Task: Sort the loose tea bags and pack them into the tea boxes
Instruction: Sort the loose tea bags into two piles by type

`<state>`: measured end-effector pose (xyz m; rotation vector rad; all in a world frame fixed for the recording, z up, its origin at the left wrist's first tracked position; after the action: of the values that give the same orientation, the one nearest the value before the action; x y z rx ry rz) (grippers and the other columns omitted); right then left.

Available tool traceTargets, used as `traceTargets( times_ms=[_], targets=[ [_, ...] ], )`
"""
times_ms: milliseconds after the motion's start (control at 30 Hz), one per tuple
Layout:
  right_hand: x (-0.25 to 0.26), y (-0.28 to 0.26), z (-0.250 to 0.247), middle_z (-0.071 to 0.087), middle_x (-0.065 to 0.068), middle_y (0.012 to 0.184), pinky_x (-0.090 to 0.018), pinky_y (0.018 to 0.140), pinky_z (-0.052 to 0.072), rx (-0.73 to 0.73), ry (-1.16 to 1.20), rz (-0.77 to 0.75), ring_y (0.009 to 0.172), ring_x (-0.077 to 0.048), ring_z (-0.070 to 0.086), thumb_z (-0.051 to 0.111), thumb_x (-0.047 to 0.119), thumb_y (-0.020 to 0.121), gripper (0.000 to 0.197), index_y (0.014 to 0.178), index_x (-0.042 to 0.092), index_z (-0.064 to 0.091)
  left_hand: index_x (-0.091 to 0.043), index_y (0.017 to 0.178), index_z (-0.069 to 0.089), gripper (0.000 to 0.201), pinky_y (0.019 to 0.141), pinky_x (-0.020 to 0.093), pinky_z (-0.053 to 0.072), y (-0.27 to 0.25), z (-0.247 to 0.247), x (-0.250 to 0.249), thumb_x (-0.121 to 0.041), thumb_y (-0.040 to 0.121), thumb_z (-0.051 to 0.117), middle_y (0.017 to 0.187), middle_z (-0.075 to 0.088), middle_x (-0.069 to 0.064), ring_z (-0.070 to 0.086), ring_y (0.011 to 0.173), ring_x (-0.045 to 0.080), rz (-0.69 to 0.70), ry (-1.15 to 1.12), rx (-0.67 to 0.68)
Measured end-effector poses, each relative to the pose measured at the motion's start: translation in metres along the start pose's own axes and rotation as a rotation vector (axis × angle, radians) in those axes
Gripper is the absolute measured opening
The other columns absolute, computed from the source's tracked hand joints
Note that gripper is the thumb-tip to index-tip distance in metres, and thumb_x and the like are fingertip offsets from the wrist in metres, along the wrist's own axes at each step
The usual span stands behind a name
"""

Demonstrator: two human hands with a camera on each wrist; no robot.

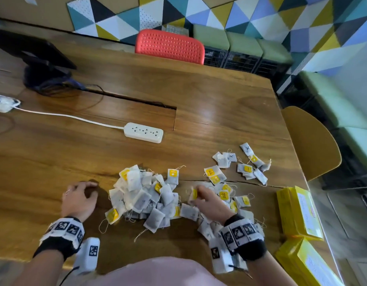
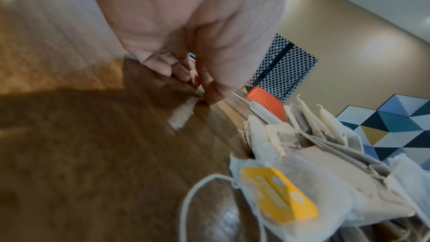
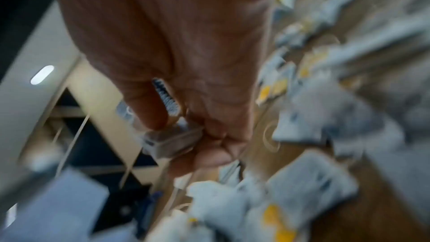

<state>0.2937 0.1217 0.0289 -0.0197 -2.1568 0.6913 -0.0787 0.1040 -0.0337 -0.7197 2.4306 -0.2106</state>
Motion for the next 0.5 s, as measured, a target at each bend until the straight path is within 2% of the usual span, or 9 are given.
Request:
traceTargets(
  times_ms=[67,100,133,200,267,333,400,467,500],
  targets=[
    [0.007,-0.003,0.005,0.053,-0.005,0.073,-0.03,0.062,0.04,0.101,0.622,0.051,0.07,-0.021,0.049,0.056,0.015,0.061,0.025,0.085,0.009,0.054,-0.027,0.11,0.064,0.024,0.105,0.048,0.034,-0.001,0.0,-0.001,-0.018,0.088,0.058,0.126,0.049,0.019,0.038,0.122,0.043,-0.002,0.002,0.001],
    [0.013,-0.005,0.008,0.051,-0.004,0.071,-0.029,0.06,0.041,0.178,0.87,0.074,0.067,-0.02,0.049,0.055,0.015,0.059,0.029,0.087,0.01,0.055,-0.027,0.11,0.064,0.024,0.105,0.048,0.035,-0.002,0.0,-0.001,-0.018,0.088,0.057,0.127,0.049,0.018,0.037,0.123,0.043,-0.003,0.0,0.003],
    [0.02,-0.008,0.011,0.048,-0.003,0.069,-0.028,0.058,0.043,0.254,1.076,0.092,0.064,-0.019,0.049,0.053,0.016,0.064,0.029,0.092,0.009,0.055,-0.027,0.11,0.064,0.025,0.105,0.048,0.035,-0.002,-0.001,-0.001,-0.017,0.088,0.057,0.127,0.048,0.018,0.037,0.123,0.042,-0.003,-0.006,0.006],
    [0.031,-0.013,0.011,0.044,-0.002,0.067,-0.025,0.052,0.041,0.328,1.309,0.129,0.059,-0.018,0.043,0.045,0.026,0.082,0.028,0.098,0.007,0.057,-0.027,0.11,0.063,0.025,0.105,0.048,0.034,-0.003,-0.002,-0.001,-0.017,0.088,0.057,0.128,0.048,0.017,0.037,0.123,0.042,-0.005,-0.016,0.011],
    [0.036,-0.016,0.011,0.047,-0.005,0.07,-0.025,0.05,0.038,0.359,1.42,0.144,0.059,-0.018,0.043,0.033,0.05,0.092,0.058,0.104,0.003,0.064,-0.027,0.11,0.063,0.024,0.105,0.048,0.034,-0.003,-0.002,-0.002,-0.017,0.088,0.057,0.128,0.048,0.016,0.037,0.123,0.042,0.004,-0.015,0.013],
    [0.036,-0.016,0.011,0.058,-0.01,0.081,-0.027,0.051,0.045,0.382,1.457,0.12,0.064,-0.022,0.053,0.026,0.064,0.091,0.079,0.117,0.0,0.063,-0.026,0.109,0.064,0.023,0.105,0.048,0.033,-0.003,-0.002,-0.002,-0.017,0.089,0.057,0.128,0.048,0.016,0.038,0.122,0.042,0.006,-0.01,0.01],
    [0.032,-0.013,0.011,0.065,-0.018,0.105,-0.033,0.059,0.054,0.411,1.461,0.099,0.077,-0.028,0.064,0.025,0.07,0.089,0.088,0.13,-0.003,0.054,-0.024,0.109,0.064,0.023,0.105,0.048,0.033,-0.003,-0.002,-0.003,-0.017,0.089,0.057,0.128,0.047,0.016,0.038,0.121,0.043,-0.003,-0.01,0.007],
    [0.03,-0.011,0.011,0.057,-0.025,0.128,-0.037,0.068,0.056,0.414,1.443,0.107,0.092,-0.033,0.067,0.023,0.072,0.089,0.093,0.134,-0.006,0.048,-0.023,0.109,0.064,0.022,0.104,0.049,0.033,-0.004,-0.002,-0.003,-0.016,0.089,0.057,0.128,0.046,0.017,0.037,0.121,0.044,-0.009,-0.011,0.004],
    [0.029,-0.009,0.011,0.053,-0.026,0.132,-0.038,0.07,0.056,0.394,1.401,0.134,0.096,-0.034,0.066,0.023,0.07,0.091,0.091,0.131,-0.007,0.049,-0.023,0.11,0.064,0.022,0.104,0.049,0.034,-0.004,-0.002,-0.004,-0.016,0.089,0.057,0.129,0.046,0.017,0.037,0.122,0.044,-0.01,-0.011,0.005]
  ],
)
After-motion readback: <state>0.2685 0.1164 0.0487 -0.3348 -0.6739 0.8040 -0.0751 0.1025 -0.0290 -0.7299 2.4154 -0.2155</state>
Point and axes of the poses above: each hand's wrist, its own y-axis towards the middle knuckle, its own z-axis out of the palm, x = y × z, the point moved 5 cm from there along y, towards the middle knuckle
